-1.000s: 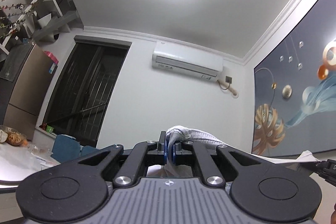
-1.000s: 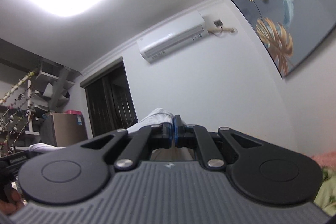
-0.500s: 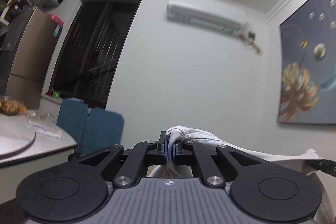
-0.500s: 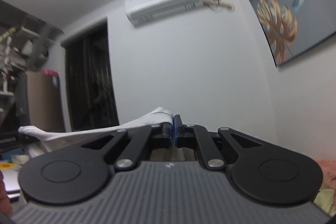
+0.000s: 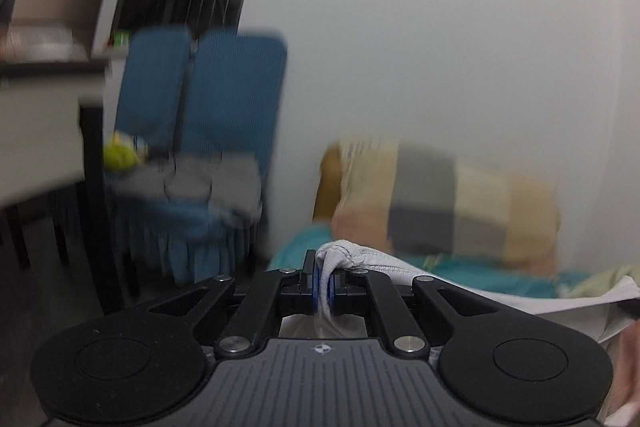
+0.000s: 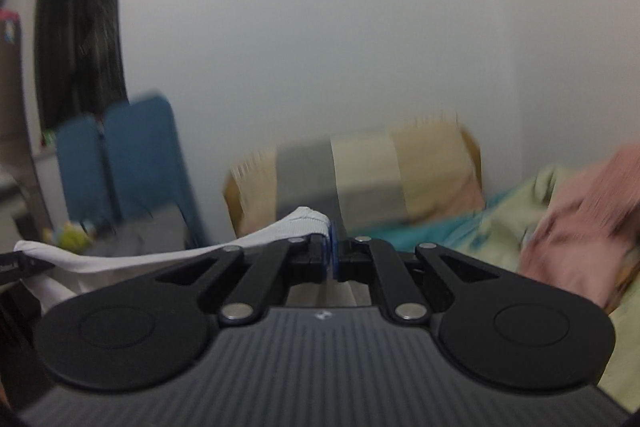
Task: Fold clothes
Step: 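Raise the T-shirt with both tools and lay it flat onto the bed, then open both tools to release the spread T-shirt on the bed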
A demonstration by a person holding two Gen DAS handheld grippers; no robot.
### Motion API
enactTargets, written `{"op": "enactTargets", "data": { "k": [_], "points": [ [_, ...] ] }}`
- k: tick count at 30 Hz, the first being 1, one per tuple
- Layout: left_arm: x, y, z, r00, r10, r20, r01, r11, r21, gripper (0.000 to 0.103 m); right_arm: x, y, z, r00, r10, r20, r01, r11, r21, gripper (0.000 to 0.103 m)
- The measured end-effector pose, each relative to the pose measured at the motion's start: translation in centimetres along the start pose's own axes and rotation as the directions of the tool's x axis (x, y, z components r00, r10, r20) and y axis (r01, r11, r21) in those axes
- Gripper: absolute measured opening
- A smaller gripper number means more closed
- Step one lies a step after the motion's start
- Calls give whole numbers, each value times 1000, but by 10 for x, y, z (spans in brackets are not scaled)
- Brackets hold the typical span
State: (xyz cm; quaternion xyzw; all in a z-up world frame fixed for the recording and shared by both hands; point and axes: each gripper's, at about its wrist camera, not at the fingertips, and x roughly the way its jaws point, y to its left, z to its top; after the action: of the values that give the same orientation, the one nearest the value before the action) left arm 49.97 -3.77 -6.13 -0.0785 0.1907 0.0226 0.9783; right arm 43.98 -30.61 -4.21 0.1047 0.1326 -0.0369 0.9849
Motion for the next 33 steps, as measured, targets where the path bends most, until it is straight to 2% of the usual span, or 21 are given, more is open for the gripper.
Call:
{"op": "enactTargets", "data": {
  "k": [2, 5, 8, 11, 12, 13, 14, 15, 16, 17, 18, 20, 23, 26, 31, 33],
  "points": [
    [41, 3, -31, 999, 13, -50, -13, 1000, 10, 5, 48, -4, -35, 996, -15, -84, 16, 1000, 12, 6],
    [85, 11, -66, 995, 28, -98, -25, 999, 30, 5, 93, -7, -75, 987, -33, -158, 33, 999, -2, 6],
    [116, 18, -84, 988, 32, -154, -28, 999, 31, 7, 122, -14, -98, 973, -27, -231, 29, 1000, 7, 7],
    [133, 18, -88, 979, 34, -201, -25, 998, 50, 18, 139, -20, -102, 953, 0, -302, 7, 1000, 21, 9],
    [136, 18, -89, 974, 31, -224, -19, 998, 54, 28, 141, -21, -102, 944, 10, -331, -2, 1000, 25, 13],
    [136, 19, -87, 967, 18, -252, -5, 999, 51, 47, 143, -21, -102, 933, 20, -359, -10, 1000, 30, 16],
    [134, 20, -83, 960, -1, -281, 14, 999, 43, 56, 143, -21, -99, 921, 46, -386, -33, 999, 40, 32],
    [130, 21, -79, 953, -19, -302, 31, 999, 35, 71, 142, -20, -96, 908, 75, -412, -59, 997, 51, 51],
    [124, 23, -76, 948, -35, -315, 45, 999, 27, 85, 138, -17, -94, 901, 106, -422, -90, 994, 57, 61],
    [117, 25, -74, 944, -51, -326, 62, 998, 25, 89, 134, -14, -92, 893, 137, -428, -123, 991, 61, 74],
    [105, 28, -72, 942, -63, -329, 77, 997, 27, 90, 125, -12, -90, 886, 159, -435, -144, 987, 69, 79],
    [74, 38, -69, 943, -82, -323, 95, 995, 25, 91, 107, -6, -85, 871, 199, -450, -179, 980, 86, 79],
    [27, 53, -65, 943, -109, -314, 122, 992, 22, 92, 62, -6, -80, 865, 227, -447, -191, 974, 124, 79],
    [-32, 73, -62, 947, -120, -297, 119, 993, -21, 92, 3, -10, -78, 874, 228, -429, -190, 973, 130, 79],
    [-137, 92, -70, 962, -93, -256, 102, 995, 19, 92, -107, -22, -82, 895, 232, -382, -189, 971, 148, 79],
    [-169, 104, -77, 962, -102, -254, 96, 995, -34, 92, -152, -25, -82, 905, 223, -363, -182, 973, 144, 79]
  ]
}}
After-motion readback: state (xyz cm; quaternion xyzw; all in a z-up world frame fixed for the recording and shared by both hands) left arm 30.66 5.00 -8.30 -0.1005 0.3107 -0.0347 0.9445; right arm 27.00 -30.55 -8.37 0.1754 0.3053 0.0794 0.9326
